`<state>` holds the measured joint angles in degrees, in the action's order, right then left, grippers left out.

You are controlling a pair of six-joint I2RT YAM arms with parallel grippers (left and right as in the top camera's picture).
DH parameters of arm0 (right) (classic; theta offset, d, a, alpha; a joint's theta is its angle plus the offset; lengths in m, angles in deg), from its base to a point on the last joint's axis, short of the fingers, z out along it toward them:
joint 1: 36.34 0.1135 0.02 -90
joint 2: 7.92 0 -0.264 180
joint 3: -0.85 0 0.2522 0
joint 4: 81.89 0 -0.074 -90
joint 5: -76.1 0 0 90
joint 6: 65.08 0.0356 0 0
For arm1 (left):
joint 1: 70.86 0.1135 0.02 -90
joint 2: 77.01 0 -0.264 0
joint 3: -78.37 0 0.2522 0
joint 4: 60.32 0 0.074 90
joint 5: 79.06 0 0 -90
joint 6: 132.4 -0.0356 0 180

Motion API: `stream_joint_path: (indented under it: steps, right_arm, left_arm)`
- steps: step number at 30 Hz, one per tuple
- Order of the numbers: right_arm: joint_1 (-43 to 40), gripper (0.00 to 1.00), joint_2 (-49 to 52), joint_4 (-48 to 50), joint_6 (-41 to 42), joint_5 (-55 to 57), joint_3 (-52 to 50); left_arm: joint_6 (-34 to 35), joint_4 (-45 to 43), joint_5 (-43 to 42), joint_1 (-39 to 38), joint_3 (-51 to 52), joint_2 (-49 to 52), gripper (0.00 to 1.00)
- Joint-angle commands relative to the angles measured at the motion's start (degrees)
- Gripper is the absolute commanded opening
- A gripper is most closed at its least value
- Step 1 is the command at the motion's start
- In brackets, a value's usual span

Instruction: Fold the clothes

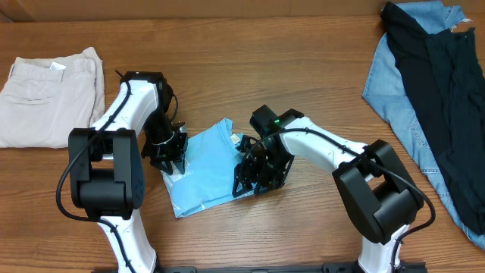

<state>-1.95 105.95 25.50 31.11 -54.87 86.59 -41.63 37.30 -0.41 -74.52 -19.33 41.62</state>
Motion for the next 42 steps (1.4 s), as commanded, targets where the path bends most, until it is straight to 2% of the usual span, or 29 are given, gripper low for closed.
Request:
stream_joint_path:
  steps: [1,9,14,19,20,22,23,25,29,32,37,42]
  right_arm:
    - [-2.7,0.75,0.2,-0.4,0.0,2.7,0.0]
    - [-7.8,0.74,0.3,0.3,-0.2,17.7,0.0]
    - [-7.9,0.59,0.2,1.7,-0.9,21.7,0.6]
    - [-6.6,0.55,-1.9,0.5,-2.7,22.5,1.1]
    - [-6.2,0.51,-2.5,0.1,-3.1,22.5,1.3]
    - [-5.6,0.36,-4.0,-0.2,-3.2,22.5,1.8]
    - [-5.5,0.33,-4.9,-0.3,-3.2,22.5,2.1]
    - [-5.3,0.29,-6.9,-0.6,-3.1,22.3,3.1]
    - [-4.0,0.31,-9.8,-2.4,-3.0,21.4,4.6]
    - [-2.3,0.34,-10.7,-3.3,-3.0,21.2,4.7]
    - [1.1,0.42,-10.7,-3.5,-3.0,19.8,4.7]
    - [2.9,0.43,-10.7,-1.7,-3.0,19.3,4.7]
  left_arm:
    - [-2.1,0.2,-1.2,-0.1,-0.6,0.6,0.32]
    - [-1.0,-7.0,-4.9,-0.1,-0.6,-2.4,0.29]
    - [1.0,-12.2,-4.6,-0.1,-0.6,-6.7,0.30]
    - [2.6,-15.6,-1.2,-0.1,-0.6,-8.0,0.34]
    - [2.6,-16.6,-0.7,-0.1,-0.6,-7.8,0.34]
    - [1.9,-19.4,-0.5,-0.1,-0.6,-7.7,0.34]
    - [1.3,-21.2,-0.5,-0.1,-0.6,-7.7,0.34]
    - [-0.1,-25.2,-1.2,-0.2,-0.6,-7.7,0.42]
    - [-4.4,-31.3,-6.3,-0.2,-0.6,-6.9,0.67]
    - [-7.7,-33.1,-9.0,-0.2,-0.6,-5.2,0.72]
    - [-13.3,-33.9,-13.2,-0.4,-0.6,-0.6,0.73]
    - [-16.3,-32.9,-17.7,-1.6,-0.6,2.8,0.73]
